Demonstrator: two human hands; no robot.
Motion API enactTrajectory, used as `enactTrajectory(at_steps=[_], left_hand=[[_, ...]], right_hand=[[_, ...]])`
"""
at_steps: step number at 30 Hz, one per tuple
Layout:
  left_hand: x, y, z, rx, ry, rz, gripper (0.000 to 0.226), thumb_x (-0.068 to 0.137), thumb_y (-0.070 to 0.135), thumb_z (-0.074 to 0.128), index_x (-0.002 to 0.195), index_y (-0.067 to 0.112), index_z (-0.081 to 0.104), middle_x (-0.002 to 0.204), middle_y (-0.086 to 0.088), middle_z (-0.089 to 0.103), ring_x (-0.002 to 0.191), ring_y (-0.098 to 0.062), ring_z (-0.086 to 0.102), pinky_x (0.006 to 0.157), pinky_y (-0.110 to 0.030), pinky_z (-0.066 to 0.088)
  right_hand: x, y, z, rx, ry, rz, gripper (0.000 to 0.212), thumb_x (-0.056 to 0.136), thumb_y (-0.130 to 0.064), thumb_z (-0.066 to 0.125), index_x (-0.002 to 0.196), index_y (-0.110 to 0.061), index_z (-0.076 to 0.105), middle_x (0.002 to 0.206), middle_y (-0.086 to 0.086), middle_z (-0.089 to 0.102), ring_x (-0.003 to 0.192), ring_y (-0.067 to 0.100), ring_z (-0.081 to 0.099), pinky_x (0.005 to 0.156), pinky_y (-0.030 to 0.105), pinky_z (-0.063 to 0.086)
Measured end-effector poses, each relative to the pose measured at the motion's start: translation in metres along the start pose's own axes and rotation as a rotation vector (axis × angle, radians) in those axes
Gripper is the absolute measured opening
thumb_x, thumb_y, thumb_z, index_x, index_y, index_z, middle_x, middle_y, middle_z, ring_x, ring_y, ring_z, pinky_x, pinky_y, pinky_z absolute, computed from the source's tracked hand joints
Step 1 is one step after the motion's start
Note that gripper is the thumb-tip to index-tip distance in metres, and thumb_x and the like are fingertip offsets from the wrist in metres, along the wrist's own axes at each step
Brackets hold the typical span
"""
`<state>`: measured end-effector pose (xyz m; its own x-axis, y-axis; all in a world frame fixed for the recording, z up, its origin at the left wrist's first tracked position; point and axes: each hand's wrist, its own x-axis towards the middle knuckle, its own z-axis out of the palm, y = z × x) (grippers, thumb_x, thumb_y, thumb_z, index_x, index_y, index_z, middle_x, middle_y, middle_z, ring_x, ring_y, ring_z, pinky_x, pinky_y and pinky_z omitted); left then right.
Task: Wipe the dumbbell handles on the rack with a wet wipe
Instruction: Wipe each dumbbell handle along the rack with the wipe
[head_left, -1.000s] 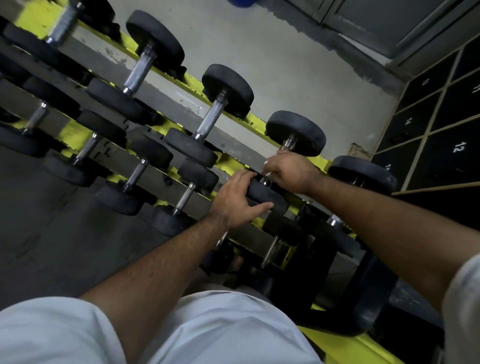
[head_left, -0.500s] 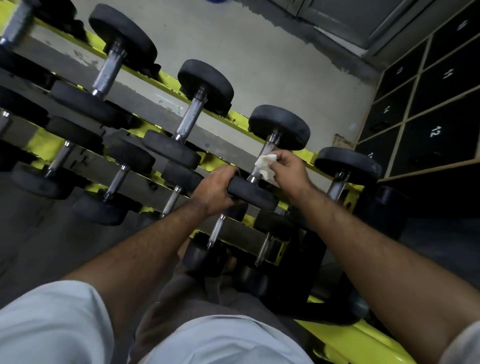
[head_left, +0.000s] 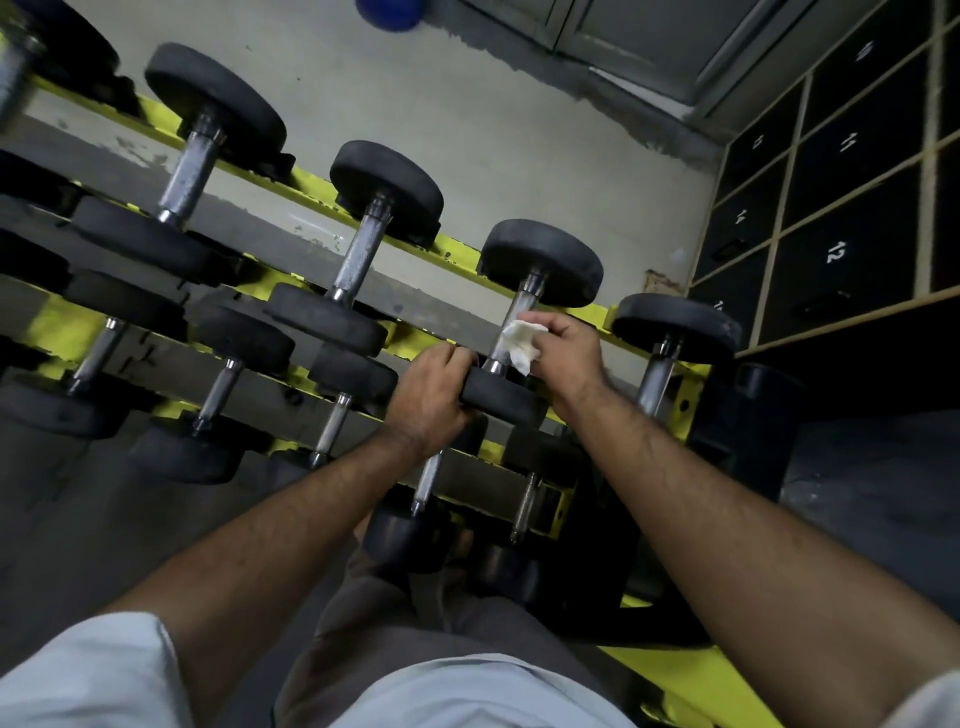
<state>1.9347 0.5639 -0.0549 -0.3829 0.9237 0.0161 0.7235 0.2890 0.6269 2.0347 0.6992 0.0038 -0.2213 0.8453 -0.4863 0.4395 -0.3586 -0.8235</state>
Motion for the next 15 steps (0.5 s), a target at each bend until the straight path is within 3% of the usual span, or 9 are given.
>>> enactTrajectory(at_steps=[4, 8, 11, 15], left_hand=[[0.002, 0.008, -0.017, 0.272, 0.041, 0.174, 0.050, 0.068, 0.026, 0.081, 0.109, 0.017, 0.054, 0.097, -0.007, 0.052, 0.090, -0.023, 0.050, 0.082, -0.038, 0.044], [-0.005, 0.035, -0.012, 0.453, -0.061, 0.138, 0.063, 0.065, 0.016, 0.078, 0.121, 0.017, 0.051, 0.097, -0.008, 0.052, 0.091, -0.027, 0.051, 0.088, -0.042, 0.044], [-0.012, 0.062, -0.004, 0.509, -0.091, 0.051, 0.059, 0.067, 0.010, 0.072, 0.121, 0.016, 0.048, 0.101, -0.010, 0.050, 0.097, -0.028, 0.049, 0.097, -0.044, 0.041], [-0.016, 0.070, -0.005, 0.558, -0.100, 0.003, 0.058, 0.077, 0.014, 0.067, 0.130, 0.015, 0.042, 0.110, -0.012, 0.048, 0.108, -0.029, 0.047, 0.106, -0.045, 0.038]], right_hand=[[0.001, 0.002, -0.003, 0.070, 0.045, 0.030, 0.030, 0.092, 0.001, 0.058, 0.084, -0.022, 0.076, 0.102, 0.006, 0.074, 0.092, 0.026, 0.069, 0.065, 0.032, 0.056], [0.004, 0.000, -0.005, 0.058, 0.064, -0.014, 0.029, 0.091, 0.001, 0.057, 0.090, -0.020, 0.077, 0.100, 0.005, 0.075, 0.094, 0.025, 0.068, 0.082, 0.039, 0.058], [0.003, -0.002, -0.014, -0.107, 0.045, -0.140, 0.027, 0.094, -0.004, 0.056, 0.103, -0.019, 0.077, 0.105, -0.001, 0.073, 0.098, 0.018, 0.066, 0.084, 0.031, 0.055], [0.002, -0.006, -0.026, -0.283, -0.002, -0.293, 0.032, 0.097, -0.002, 0.049, 0.107, -0.018, 0.076, 0.109, -0.005, 0.071, 0.102, 0.011, 0.061, 0.072, 0.010, 0.040]])
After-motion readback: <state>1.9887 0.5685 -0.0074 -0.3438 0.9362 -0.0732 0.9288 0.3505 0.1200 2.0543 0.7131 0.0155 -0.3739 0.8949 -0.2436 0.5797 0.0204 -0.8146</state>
